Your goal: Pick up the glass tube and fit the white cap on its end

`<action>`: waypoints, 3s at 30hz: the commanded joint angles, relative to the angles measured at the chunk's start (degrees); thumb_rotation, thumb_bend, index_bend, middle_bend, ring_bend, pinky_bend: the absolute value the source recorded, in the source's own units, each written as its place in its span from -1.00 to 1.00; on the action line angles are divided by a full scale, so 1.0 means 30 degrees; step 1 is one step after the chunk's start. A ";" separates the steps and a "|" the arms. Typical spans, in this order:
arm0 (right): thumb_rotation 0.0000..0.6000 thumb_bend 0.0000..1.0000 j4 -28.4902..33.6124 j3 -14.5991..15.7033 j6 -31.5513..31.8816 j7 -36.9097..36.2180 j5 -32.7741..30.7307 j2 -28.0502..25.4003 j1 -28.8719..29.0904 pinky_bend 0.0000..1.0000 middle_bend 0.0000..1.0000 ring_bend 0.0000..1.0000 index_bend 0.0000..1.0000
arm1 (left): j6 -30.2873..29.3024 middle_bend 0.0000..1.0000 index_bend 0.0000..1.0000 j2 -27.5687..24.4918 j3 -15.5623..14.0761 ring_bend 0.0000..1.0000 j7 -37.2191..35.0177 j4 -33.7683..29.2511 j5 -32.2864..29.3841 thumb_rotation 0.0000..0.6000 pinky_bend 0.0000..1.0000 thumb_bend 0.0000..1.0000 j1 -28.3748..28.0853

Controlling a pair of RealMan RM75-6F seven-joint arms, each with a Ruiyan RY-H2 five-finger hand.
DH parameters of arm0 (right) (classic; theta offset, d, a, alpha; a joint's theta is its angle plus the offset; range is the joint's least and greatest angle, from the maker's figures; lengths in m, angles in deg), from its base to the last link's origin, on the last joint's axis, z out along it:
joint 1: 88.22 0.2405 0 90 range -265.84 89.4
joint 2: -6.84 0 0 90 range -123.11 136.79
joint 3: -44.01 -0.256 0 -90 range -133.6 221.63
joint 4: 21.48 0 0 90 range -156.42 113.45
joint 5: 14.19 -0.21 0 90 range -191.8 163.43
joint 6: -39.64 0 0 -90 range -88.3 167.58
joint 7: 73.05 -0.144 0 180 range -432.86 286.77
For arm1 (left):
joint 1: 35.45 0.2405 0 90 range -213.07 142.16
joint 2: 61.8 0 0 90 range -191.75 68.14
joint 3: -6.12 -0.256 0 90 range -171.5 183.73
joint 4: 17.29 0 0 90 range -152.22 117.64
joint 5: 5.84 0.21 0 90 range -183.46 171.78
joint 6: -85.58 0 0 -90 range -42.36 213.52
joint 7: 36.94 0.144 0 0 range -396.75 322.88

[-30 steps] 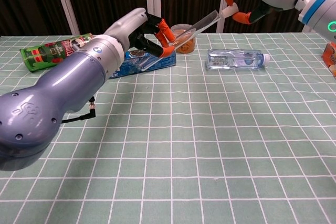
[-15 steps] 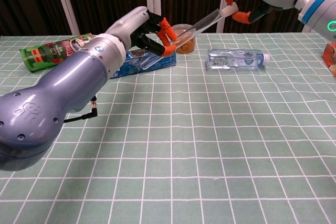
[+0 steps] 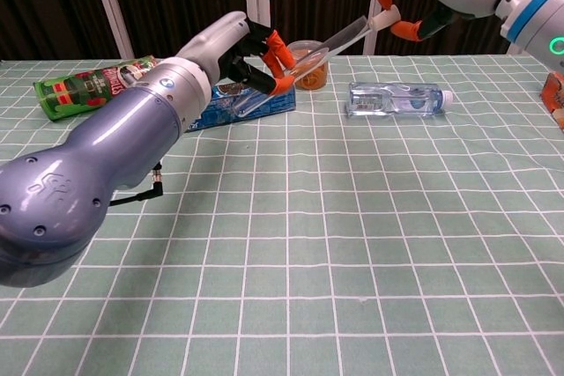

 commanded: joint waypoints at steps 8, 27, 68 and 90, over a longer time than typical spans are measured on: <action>1.00 -0.36 0.0136 0.0037 0.0021 0.0043 -0.0065 0.0076 0.0020 -0.91 -0.43 -0.67 0.34 | 0.0055 0.09 0.13 0.0082 0.0048 -0.76 -0.0022 0.0104 0.0008 1.00 -1.00 0.27 -0.0054; 1.00 -0.36 -0.0052 0.0007 0.0024 0.0126 -0.0249 0.0182 0.0082 -0.91 -0.43 -0.67 0.34 | 0.0041 0.09 0.13 0.0182 0.0022 -0.76 -0.0072 0.0104 0.0295 1.00 -1.00 0.27 -0.0147; 1.00 -0.36 0.0147 0.0214 0.0371 0.0049 -0.0125 0.0117 -0.0082 -0.91 -0.43 -0.67 0.34 | -0.0374 0.09 0.13 0.0997 0.0471 -0.74 0.0352 0.0278 0.0007 1.00 -1.00 0.27 -0.0449; 1.00 -0.36 0.0187 0.0293 0.0414 0.0068 -0.0189 -0.0028 -0.0275 -0.91 -0.59 -0.72 0.00 | -0.0508 0.09 0.13 0.1253 0.0576 -0.74 0.0185 0.0542 0.0224 1.00 -1.00 0.27 -0.0558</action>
